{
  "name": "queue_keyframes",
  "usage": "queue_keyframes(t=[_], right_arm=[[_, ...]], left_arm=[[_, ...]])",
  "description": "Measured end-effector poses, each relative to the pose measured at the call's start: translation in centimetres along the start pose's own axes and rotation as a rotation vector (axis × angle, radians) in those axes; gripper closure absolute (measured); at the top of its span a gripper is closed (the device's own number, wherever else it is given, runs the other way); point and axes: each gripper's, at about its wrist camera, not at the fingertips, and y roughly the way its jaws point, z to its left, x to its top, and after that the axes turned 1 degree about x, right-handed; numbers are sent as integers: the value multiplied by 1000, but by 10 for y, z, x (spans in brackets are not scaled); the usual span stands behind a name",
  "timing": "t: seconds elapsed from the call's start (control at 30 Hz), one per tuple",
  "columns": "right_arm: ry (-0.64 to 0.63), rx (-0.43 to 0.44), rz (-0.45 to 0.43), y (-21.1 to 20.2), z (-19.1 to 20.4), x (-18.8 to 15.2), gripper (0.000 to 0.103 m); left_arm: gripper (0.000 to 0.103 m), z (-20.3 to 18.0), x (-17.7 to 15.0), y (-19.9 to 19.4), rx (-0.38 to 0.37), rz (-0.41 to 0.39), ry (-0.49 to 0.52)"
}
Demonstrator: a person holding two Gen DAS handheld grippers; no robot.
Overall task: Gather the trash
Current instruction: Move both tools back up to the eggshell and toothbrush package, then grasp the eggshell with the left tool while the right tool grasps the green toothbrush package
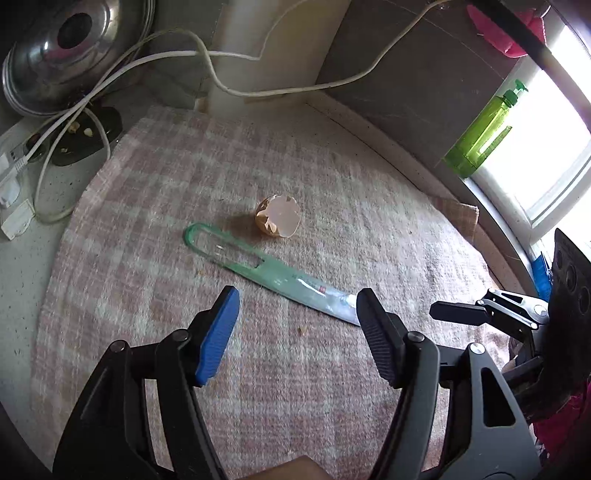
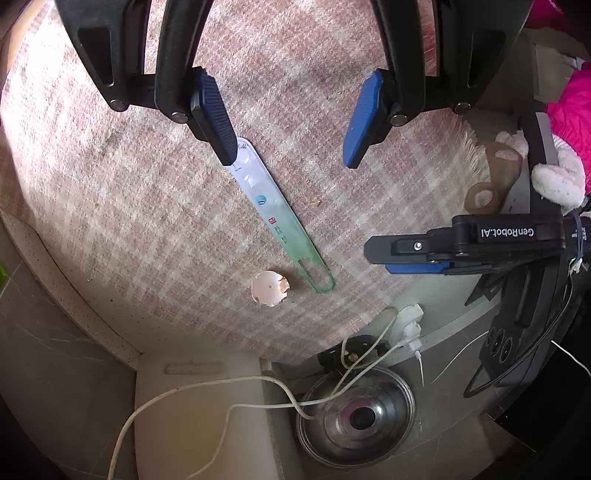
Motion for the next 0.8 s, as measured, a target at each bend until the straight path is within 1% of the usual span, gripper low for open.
queue_keyframes(t=[0.13,0.33,0.37,0.5,0.67,0.73,0.8], right_arm=[[-4,19,9,6,-9,5,40],[-26,50,37,24,-17,17,40],[-32,55,43,27,-18,19,42],[-47,69,58,38,-21,26,44],[-54,84,83,49,-25,29,47],[-64,84,89,52,-24,31,47],[-75,85,95,54,-23,33,49]], left_arm=[[36,-12,20,29,55,23,82],[36,-11,41,68,114,63,138],[36,-10,43,74,121,69,145],[36,-8,47,90,125,94,168],[36,-9,50,105,132,96,198],[38,-11,50,111,152,97,221],[47,-10,50,116,165,101,234]])
